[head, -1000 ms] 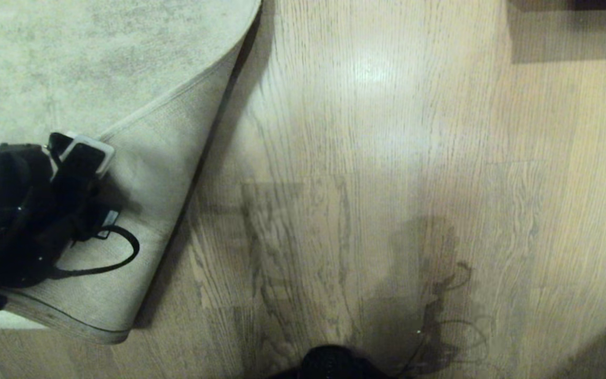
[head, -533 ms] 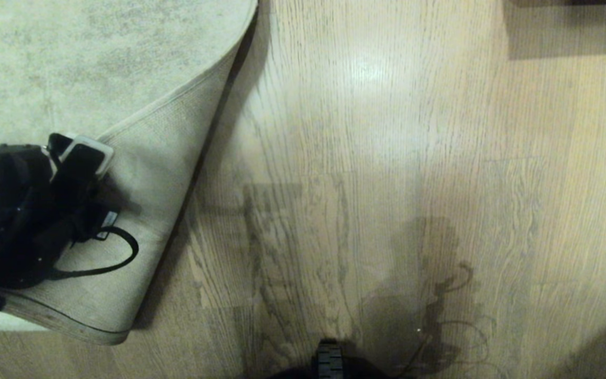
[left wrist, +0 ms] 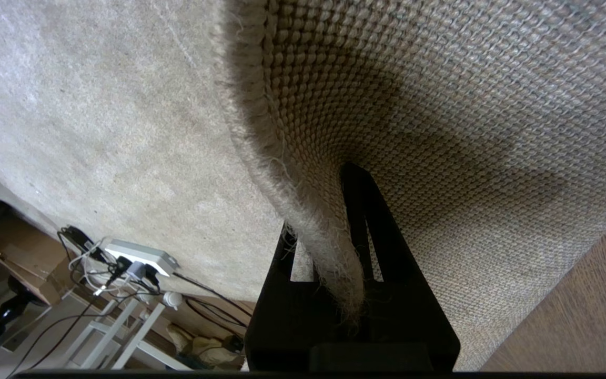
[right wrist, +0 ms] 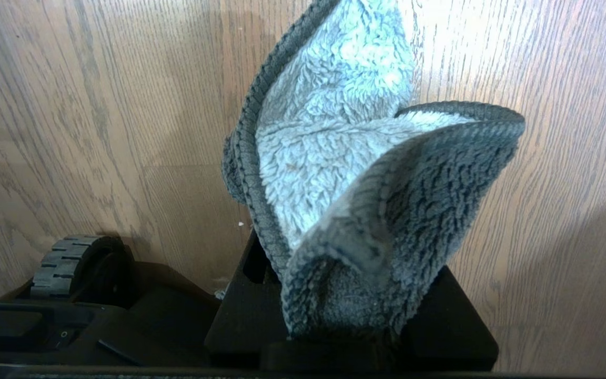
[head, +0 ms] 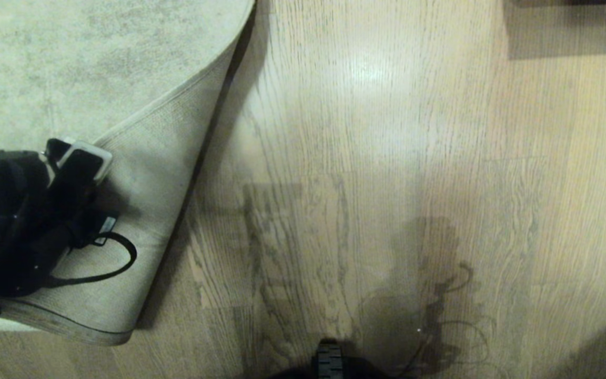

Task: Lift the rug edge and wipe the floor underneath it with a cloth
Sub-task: Wipe the floor under the carpet with a rag

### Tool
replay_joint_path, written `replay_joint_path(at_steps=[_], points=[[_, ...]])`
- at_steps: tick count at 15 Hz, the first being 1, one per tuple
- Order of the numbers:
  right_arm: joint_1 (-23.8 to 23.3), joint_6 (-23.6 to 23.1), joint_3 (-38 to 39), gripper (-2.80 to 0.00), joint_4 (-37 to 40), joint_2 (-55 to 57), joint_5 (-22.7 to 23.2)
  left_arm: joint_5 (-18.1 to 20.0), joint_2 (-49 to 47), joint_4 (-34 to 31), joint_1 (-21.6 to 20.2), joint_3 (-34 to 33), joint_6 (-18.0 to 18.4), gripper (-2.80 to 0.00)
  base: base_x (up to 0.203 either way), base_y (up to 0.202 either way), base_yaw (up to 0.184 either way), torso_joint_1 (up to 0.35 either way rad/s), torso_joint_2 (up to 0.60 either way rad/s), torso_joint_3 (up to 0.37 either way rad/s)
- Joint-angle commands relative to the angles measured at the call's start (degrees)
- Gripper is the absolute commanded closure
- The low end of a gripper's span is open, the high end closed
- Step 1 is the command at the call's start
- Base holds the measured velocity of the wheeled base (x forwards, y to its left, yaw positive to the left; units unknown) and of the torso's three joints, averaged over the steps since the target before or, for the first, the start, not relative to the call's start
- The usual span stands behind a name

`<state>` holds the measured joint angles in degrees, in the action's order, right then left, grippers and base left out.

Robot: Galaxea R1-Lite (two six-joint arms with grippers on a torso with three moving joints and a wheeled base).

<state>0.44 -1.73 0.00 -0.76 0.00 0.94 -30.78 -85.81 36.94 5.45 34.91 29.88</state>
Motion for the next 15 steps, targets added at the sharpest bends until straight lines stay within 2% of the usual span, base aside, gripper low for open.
replay_joint_path(at_steps=[1, 10, 13, 15], points=[[0.0, 0.0, 0.0, 0.0, 0.0, 0.1, -0.1, -0.3, 0.0, 0.2, 0.3, 0.0, 0.2, 0.0, 0.0, 0.0, 0.0, 0.0, 0.0, 0.0], [0.0, 0.0, 0.0, 0.0, 0.0, 0.1, 0.0, -0.1, 1.7, 0.2, 0.4, 0.7, 0.6, 0.0, 0.0, 0.0, 0.0, 0.0, 0.0, 0.0], [0.0, 0.0, 0.0, 0.0, 0.0, 0.1, 0.0, 0.1, 2.8, 0.5, -0.6, 1.0, 4.3, 0.0, 0.0, 0.0, 0.0, 0.0, 0.0, 0.0], [0.0, 0.0, 0.0, 0.0, 0.0, 0.1, 0.0, 0.2, 2.8, 1.8, -0.6, 1.0, 4.3, 0.0, 0.0, 0.0, 0.0, 0.0, 0.0, 0.0]])
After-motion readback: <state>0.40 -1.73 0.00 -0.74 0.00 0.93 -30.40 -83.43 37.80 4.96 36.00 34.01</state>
